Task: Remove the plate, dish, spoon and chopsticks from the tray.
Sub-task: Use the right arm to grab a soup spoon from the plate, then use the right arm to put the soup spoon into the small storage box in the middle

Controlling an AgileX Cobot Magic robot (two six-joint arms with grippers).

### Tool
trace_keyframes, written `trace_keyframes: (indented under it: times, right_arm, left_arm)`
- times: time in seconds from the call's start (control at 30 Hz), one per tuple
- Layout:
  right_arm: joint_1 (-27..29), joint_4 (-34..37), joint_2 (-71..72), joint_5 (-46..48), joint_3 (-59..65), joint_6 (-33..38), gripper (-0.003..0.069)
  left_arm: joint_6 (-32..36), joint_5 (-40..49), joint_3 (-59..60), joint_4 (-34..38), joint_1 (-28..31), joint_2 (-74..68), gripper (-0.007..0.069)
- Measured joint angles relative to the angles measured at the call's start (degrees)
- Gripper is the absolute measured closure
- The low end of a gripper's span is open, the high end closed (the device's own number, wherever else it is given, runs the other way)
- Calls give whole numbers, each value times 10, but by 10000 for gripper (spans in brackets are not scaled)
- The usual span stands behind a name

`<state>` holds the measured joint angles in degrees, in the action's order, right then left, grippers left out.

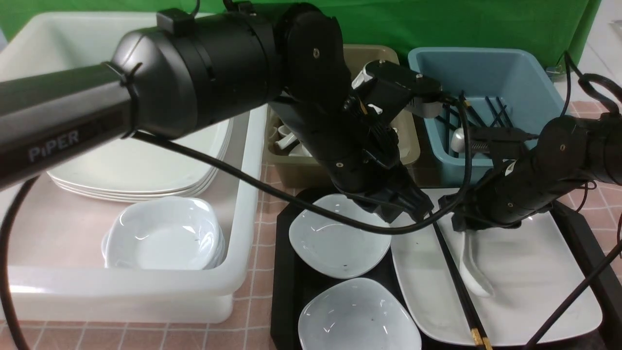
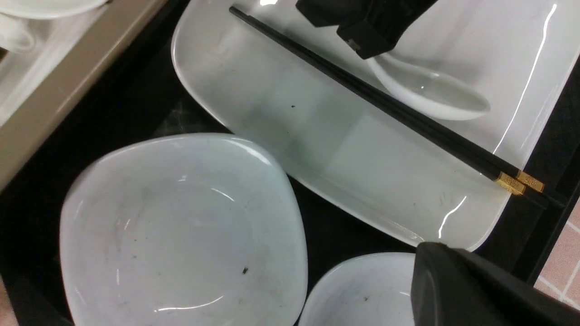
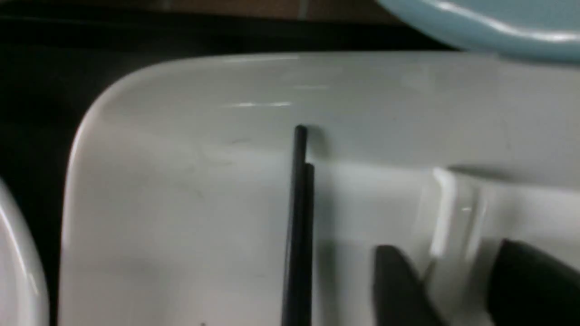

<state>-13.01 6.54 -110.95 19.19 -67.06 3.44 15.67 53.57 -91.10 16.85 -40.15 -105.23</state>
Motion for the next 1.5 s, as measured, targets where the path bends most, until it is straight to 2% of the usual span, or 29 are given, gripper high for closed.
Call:
trace_keyframes:
  times: [0.03,0.1,0.3,0.4,0.53,0.63,0.67,0.8,0.93,1.1,1.2,1.3,1.33,1.4,1.47,1.5]
  right_arm:
    - [0,-1,0,3,0,5,511]
    - [0,-1,1,15,-2,11,565]
    - [-1,-3,55,129,-8,26,561]
    - [-12,5,120,164,-15,46,561]
    - [-27,66,162,156,-60,81,561]
    - [-28,124,157,138,-103,116,561]
    - [-28,174,139,119,-143,155,561]
    - [-29,282,66,81,-239,224,561]
    - [-31,311,-9,68,-320,239,561]
    - [-42,334,-136,55,-456,225,561]
    - [-50,338,-172,50,-496,224,535]
    - [-59,340,-198,47,-524,221,429]
    - [-61,339,-202,60,-528,219,312]
    - [-61,333,-199,89,-531,217,221]
    - [-60,321,-193,117,-531,216,181]
    - [-55,293,-173,178,-531,213,169]
  left_arm:
    - [0,0,0,0,0,0,637]
    - [0,0,0,0,0,0,637]
    - [-2,0,0,-5,0,0,634]
    - [-8,-6,0,-34,0,4,630]
    - [-51,-34,-1,-97,19,30,628]
    - [-74,-52,-7,-114,44,51,628]
    - [-85,-69,-10,-116,69,71,626]
    - [-87,-92,-12,-99,114,109,627]
    - [-87,-94,-12,-91,133,126,627]
    - [-87,-87,-11,-91,144,129,627]
    - [-87,-83,-11,-90,144,129,627]
    - [-87,-76,-11,-88,144,129,627]
    - [-87,-69,-11,-88,144,129,627]
    - [-87,-61,-11,-85,144,129,627]
    - [-86,-53,-11,-82,144,129,627]
    - [-76,-35,-11,-77,144,129,627]
